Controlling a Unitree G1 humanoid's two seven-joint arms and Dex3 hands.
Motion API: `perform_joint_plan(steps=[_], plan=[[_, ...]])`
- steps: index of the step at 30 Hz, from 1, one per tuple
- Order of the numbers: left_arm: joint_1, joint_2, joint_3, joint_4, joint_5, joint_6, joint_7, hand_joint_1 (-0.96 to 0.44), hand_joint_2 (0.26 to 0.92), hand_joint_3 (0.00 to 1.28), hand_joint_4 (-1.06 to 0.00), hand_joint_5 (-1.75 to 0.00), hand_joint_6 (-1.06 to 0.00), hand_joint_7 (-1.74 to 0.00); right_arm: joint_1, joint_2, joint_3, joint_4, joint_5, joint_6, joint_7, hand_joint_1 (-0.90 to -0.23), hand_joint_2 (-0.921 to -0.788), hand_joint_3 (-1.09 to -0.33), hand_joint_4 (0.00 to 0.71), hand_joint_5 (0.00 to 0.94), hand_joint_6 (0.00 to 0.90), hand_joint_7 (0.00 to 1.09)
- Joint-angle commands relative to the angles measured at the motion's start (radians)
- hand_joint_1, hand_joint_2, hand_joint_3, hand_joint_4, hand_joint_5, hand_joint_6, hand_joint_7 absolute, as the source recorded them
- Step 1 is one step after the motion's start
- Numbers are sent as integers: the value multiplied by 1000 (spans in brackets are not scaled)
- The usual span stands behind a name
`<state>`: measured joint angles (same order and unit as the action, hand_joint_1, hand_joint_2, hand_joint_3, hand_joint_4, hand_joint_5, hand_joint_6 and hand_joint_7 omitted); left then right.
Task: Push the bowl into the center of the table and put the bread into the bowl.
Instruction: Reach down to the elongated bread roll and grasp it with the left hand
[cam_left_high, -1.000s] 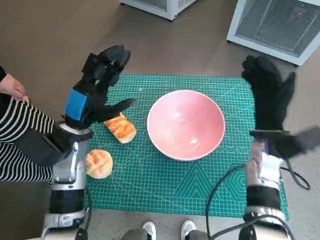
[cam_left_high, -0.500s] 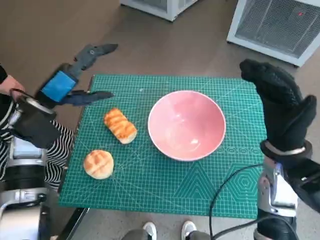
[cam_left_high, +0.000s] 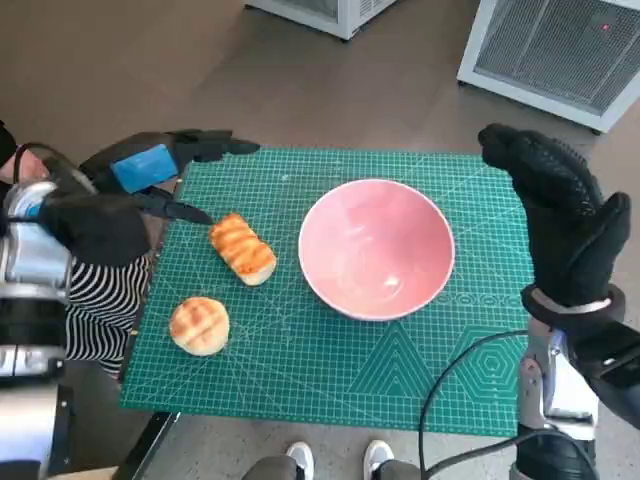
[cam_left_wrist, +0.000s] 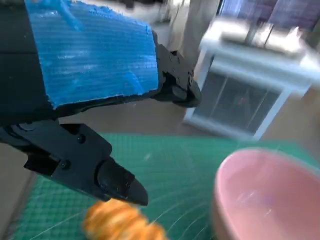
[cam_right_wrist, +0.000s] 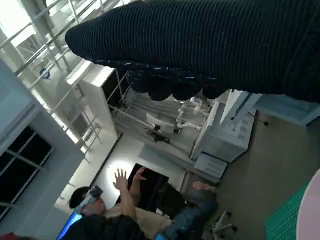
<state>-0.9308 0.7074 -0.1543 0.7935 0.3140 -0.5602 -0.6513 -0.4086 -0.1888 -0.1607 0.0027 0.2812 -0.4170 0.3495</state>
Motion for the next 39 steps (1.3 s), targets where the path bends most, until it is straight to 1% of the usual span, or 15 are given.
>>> perform_joint_plan(steps=[1, 8, 17, 27, 39], plan=[[-50, 13, -52, 64, 51, -23, -13, -76, 725, 0, -284, -1, -440, -57, 26, 5, 6, 2, -2, 17, -8, -696, -921, -749, 130, 10, 72, 427], [-91, -3, -109, 152, 97, -29, -22, -70, 726, 1, -279, 0, -439, -36, 31, 4, 8, -2, 2, 22, -8, -692, -921, -748, 132, 9, 71, 429], [-129, -28, -153, 243, 126, -32, -30, -43, 725, 1, -264, 0, -422, -12, 39, 6, 6, -4, 10, 28, -7, -691, -921, -745, 142, 12, 76, 433], [-145, -61, -198, 331, 169, -22, 17, -35, 729, 3, -255, 0, -418, -4, 51, 8, 4, -14, 16, 41, -11, -695, -921, -741, 153, 13, 81, 438], [-125, -110, -249, 396, 220, -34, 102, -14, 730, 2, -257, -1, -430, -6, 64, 12, 4, -34, 19, 59, -19, -699, -921, -732, 159, 12, 81, 440]])
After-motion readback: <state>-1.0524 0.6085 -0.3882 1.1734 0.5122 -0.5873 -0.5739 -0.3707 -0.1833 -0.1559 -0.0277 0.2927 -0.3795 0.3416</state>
